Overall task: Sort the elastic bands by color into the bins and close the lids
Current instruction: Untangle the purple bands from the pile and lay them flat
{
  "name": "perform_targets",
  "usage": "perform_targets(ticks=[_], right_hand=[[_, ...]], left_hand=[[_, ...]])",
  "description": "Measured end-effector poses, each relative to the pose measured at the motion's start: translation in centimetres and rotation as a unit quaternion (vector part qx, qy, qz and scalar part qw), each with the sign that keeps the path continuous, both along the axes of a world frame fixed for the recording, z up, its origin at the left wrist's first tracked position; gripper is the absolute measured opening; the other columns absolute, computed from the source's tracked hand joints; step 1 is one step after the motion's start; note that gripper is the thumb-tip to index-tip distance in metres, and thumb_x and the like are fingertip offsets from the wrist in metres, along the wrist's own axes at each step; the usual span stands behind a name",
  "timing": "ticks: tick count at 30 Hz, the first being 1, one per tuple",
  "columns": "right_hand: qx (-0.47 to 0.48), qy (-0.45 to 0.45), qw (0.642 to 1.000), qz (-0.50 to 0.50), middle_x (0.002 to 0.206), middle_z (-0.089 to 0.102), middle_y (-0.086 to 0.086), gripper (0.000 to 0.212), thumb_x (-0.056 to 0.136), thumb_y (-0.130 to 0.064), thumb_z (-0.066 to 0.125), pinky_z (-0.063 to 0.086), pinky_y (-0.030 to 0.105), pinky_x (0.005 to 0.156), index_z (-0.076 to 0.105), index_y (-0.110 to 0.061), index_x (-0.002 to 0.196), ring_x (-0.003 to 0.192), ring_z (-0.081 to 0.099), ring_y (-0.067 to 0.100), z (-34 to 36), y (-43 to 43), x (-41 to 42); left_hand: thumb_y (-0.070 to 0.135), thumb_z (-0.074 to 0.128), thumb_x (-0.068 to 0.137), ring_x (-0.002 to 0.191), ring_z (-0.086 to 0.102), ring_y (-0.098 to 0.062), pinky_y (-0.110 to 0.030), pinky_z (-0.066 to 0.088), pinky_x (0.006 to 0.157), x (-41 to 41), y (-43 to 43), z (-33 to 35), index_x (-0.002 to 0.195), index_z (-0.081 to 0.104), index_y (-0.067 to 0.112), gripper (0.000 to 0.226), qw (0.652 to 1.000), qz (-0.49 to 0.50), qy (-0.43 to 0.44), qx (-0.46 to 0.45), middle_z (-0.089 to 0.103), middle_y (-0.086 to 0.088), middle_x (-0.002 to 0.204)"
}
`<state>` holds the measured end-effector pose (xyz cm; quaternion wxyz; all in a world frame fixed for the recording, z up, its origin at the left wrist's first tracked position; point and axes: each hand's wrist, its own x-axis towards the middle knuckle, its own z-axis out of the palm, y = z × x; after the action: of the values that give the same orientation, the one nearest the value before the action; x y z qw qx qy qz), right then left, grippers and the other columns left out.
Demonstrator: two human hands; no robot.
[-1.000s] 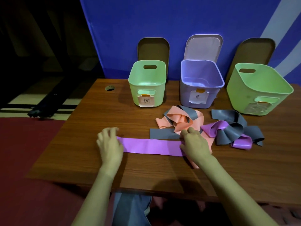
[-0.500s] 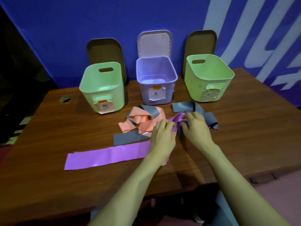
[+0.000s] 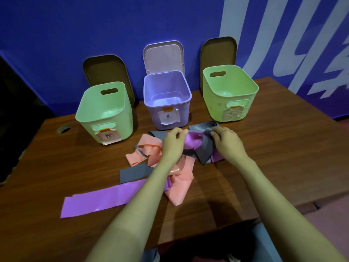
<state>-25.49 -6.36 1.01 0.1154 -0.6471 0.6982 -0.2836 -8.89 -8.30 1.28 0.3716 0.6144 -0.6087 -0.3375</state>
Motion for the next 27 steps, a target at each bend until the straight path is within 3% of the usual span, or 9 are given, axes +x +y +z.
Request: perform_targets(ticks=[2,5,8,11,17,20,22,25,27], right_hand=[[-0.019,-0.053,0.998,-0.009,0.114,0.063,0.019,0.028,0.097,-0.02,0.043,0.043,0.037,0.08,0.061,-0.011,0.117,0.107,0.056,0.038,1.2,-0.3,0.0],[-0.065,-0.11,0.992,0.001,0.114,0.064,0.016,0.028,0.097,-0.018,0.042,0.037,0.03,0.077,0.06,-0.009,0.117,0.106,0.057,0.034,2.7,-0.6,0.5],[-0.132,-0.139,0.981,0.02,0.114,0.064,0.012,0.026,0.093,-0.007,0.046,0.031,0.02,0.077,0.058,-0.007,0.116,0.105,0.056,0.027,3.5,-0.6,1.1],[-0.141,-0.112,0.983,0.035,0.106,0.059,0.011,0.027,0.09,-0.001,0.046,0.032,0.021,0.08,0.059,-0.009,0.112,0.103,0.053,0.029,3.1,-0.5,0.8],[-0.035,0.02,0.999,0.004,0.106,0.055,0.012,0.022,0.09,-0.008,0.049,0.041,0.038,0.076,0.061,-0.014,0.108,0.104,0.05,0.035,1.6,-0.3,-0.5],[0.041,0.087,0.995,-0.001,0.109,0.055,0.011,0.024,0.088,-0.008,0.051,0.04,0.036,0.075,0.062,-0.017,0.108,0.106,0.05,0.034,1.5,-0.2,-0.4],[0.072,0.075,0.995,0.0,0.117,0.056,0.01,0.034,0.083,-0.001,0.052,0.045,0.037,0.083,0.062,-0.019,0.111,0.11,0.051,0.032,1.6,-0.3,-0.3],[0.022,-0.174,0.983,0.064,0.123,0.058,0.004,0.045,0.083,0.003,0.048,0.042,0.031,0.096,0.057,-0.017,0.122,0.116,0.053,0.022,2.7,0.1,0.6],[0.006,-0.24,0.957,0.165,0.123,0.058,-0.007,0.046,0.084,-0.016,0.062,0.039,0.024,0.099,0.051,-0.022,0.128,0.117,0.052,0.009,3.8,0.6,1.9]], left_hand=[[0.027,0.048,0.096,0.077,0.053,-0.019,-0.028,0.04,0.067,0.6,-0.4,1.8,0.093,0.062,0.005,0.026,0.997,0.022,0.053,-0.041,0.058,-0.005,0.083],[0.026,0.042,0.098,0.072,0.052,-0.01,-0.017,0.042,0.057,1.2,-0.7,3.9,0.095,0.057,0.007,0.025,0.992,0.038,0.1,-0.068,0.055,0.001,0.079],[0.026,0.041,0.098,0.073,0.048,-0.013,-0.024,0.038,0.061,1.4,-1.2,4.8,0.091,0.055,0.011,0.022,0.982,0.078,0.153,-0.08,0.053,0.0,0.079],[0.024,0.042,0.098,0.073,0.042,-0.015,-0.027,0.036,0.064,2.0,-1.7,5.4,0.08,0.049,0.014,0.022,0.966,0.123,0.211,-0.08,0.046,0.004,0.071],[0.022,0.046,0.096,0.076,0.044,-0.019,-0.033,0.038,0.074,2.6,-2.5,7.0,0.068,0.047,0.02,0.028,0.94,0.134,0.296,-0.104,0.048,0.001,0.071],[0.019,0.047,0.097,0.069,0.041,-0.015,-0.026,0.036,0.065,2.3,-1.7,7.8,0.067,0.046,0.019,0.029,0.957,0.073,0.242,-0.14,0.044,0.002,0.068],[0.021,0.047,0.097,0.063,0.041,-0.007,-0.021,0.036,0.061,2.5,-0.9,8.2,0.068,0.047,0.021,0.029,0.972,0.002,0.183,-0.148,0.044,0.005,0.066],[0.021,0.048,0.097,0.056,0.038,0.001,-0.013,0.034,0.058,2.5,0.0,8.7,0.068,0.044,0.019,0.029,0.981,-0.113,0.055,-0.151,0.041,0.008,0.063],[0.022,0.047,0.097,0.058,0.037,0.0,-0.015,0.034,0.06,2.1,0.3,9.2,0.07,0.044,0.017,0.028,0.977,-0.145,0.025,-0.152,0.041,0.007,0.064]])
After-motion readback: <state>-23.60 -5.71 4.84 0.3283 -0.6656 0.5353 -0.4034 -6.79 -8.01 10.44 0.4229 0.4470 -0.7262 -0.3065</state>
